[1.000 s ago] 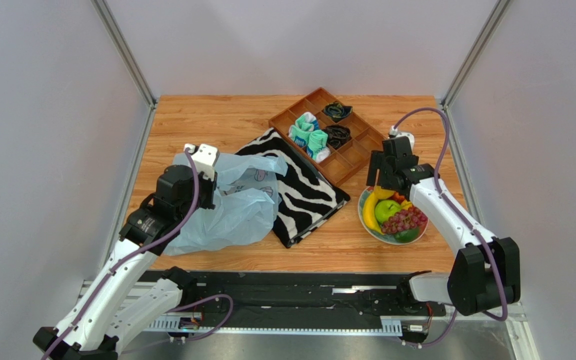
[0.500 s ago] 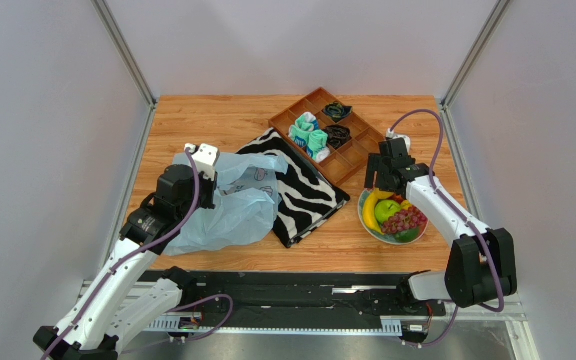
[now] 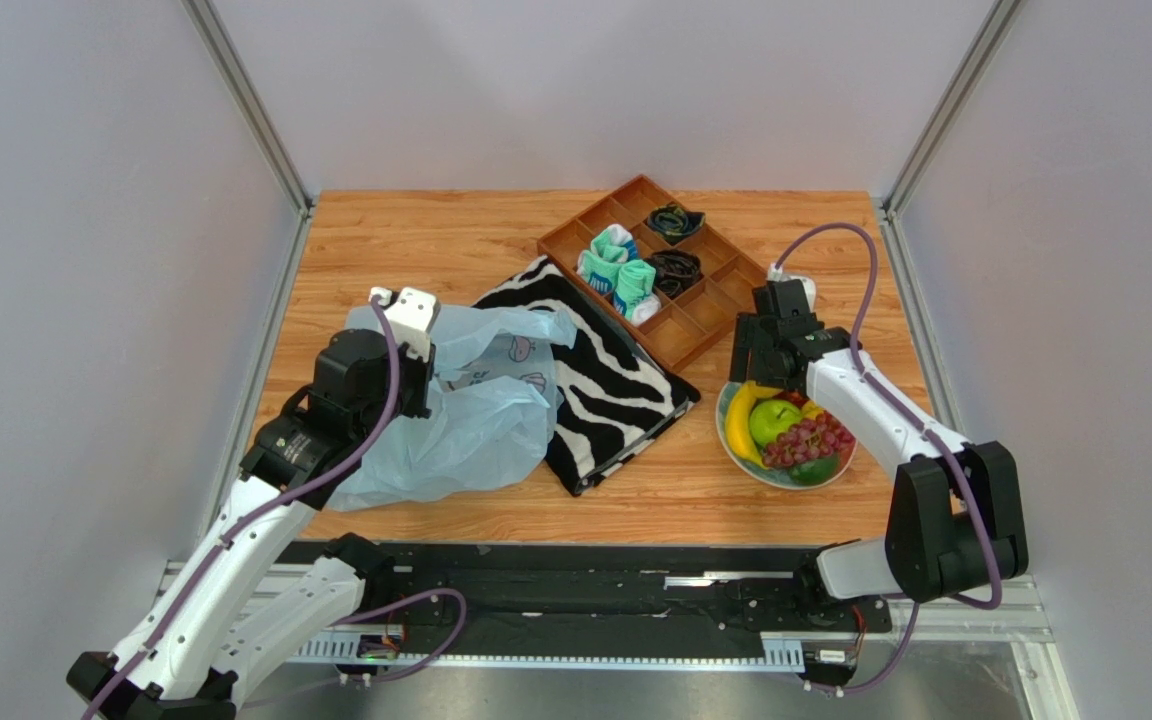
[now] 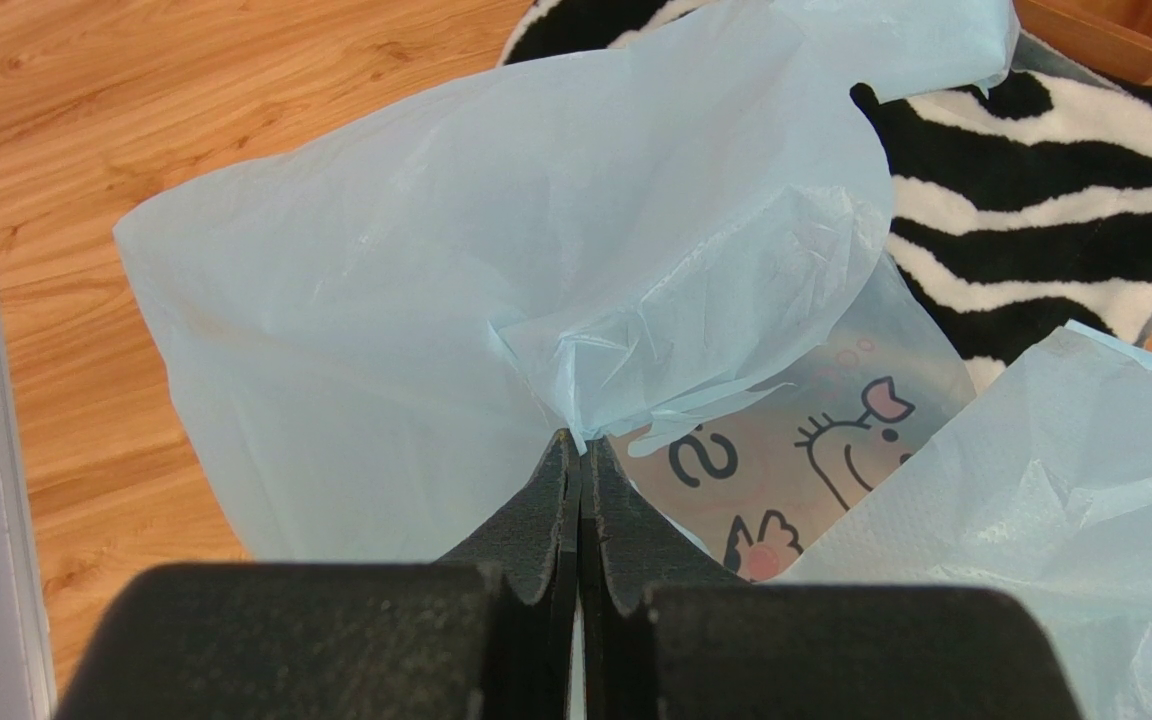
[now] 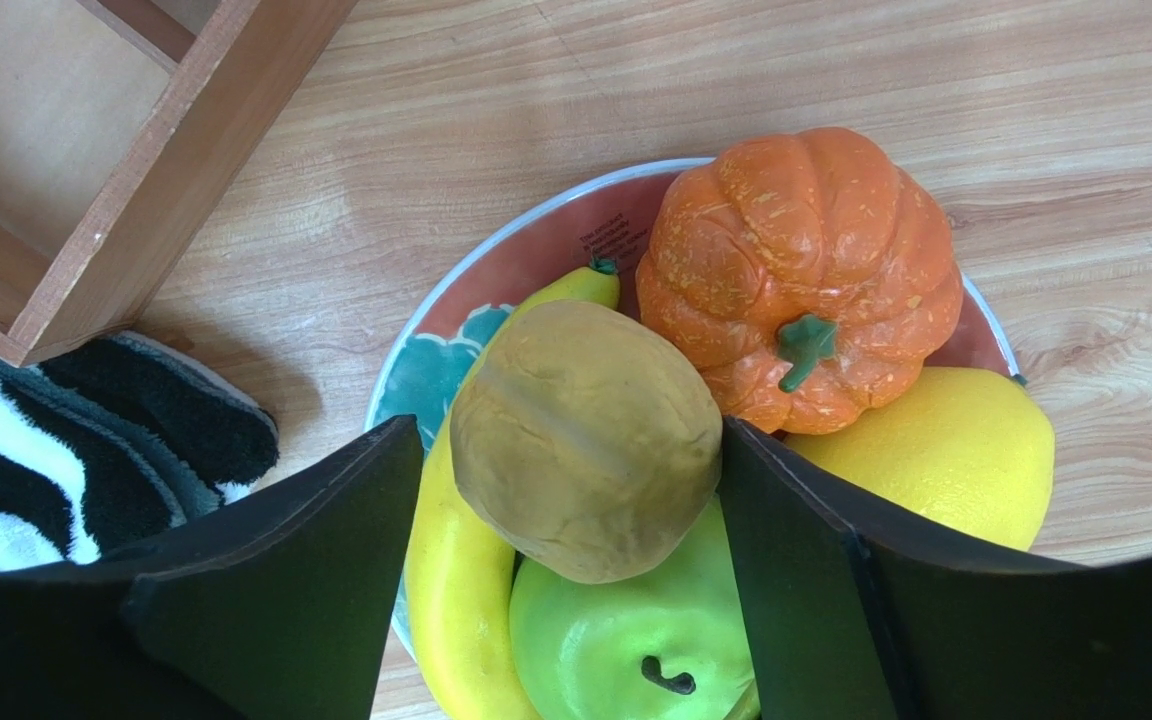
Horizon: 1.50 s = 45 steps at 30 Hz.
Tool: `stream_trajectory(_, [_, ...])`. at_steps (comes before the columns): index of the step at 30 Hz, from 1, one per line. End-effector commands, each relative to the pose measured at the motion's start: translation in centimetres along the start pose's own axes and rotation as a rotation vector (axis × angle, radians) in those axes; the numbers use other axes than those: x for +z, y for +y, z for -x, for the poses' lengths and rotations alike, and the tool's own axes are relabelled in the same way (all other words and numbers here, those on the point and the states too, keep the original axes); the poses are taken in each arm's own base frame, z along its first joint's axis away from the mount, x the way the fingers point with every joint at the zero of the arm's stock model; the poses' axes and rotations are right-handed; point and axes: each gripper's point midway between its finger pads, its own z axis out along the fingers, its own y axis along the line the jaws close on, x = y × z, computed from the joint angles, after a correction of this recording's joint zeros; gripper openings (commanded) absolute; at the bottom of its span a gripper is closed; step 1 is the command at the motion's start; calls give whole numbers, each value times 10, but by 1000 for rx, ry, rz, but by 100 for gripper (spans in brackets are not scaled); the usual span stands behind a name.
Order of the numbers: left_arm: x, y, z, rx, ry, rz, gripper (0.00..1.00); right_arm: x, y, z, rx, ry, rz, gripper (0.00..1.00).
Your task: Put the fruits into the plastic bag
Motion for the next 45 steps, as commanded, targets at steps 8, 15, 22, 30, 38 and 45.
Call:
stream_trajectory(8, [-4, 1, 11, 8, -31, -2, 0, -2, -2, 13, 6, -56, -8, 58])
stream_trajectory(15, [-4, 1, 11, 8, -31, -1, 0, -34, 15, 27, 27, -90, 121, 45])
stream_trajectory(22, [-3, 0, 11, 9, -27, -4, 0, -100, 86, 51, 38, -221, 526, 40])
stream_trajectory(30, [-3, -1, 11, 9, -30, -10, 0, -117, 209, 13, -60, -104, 876, 37])
stream_trajectory(38, [-3, -1, 13, 12, -37, -13, 0, -128, 286, -10, -135, 3, 1028, 36])
stream_trajectory(45, [-3, -3, 13, 14, -37, -22, 0, -133, 313, -8, -131, 14, 1093, 36])
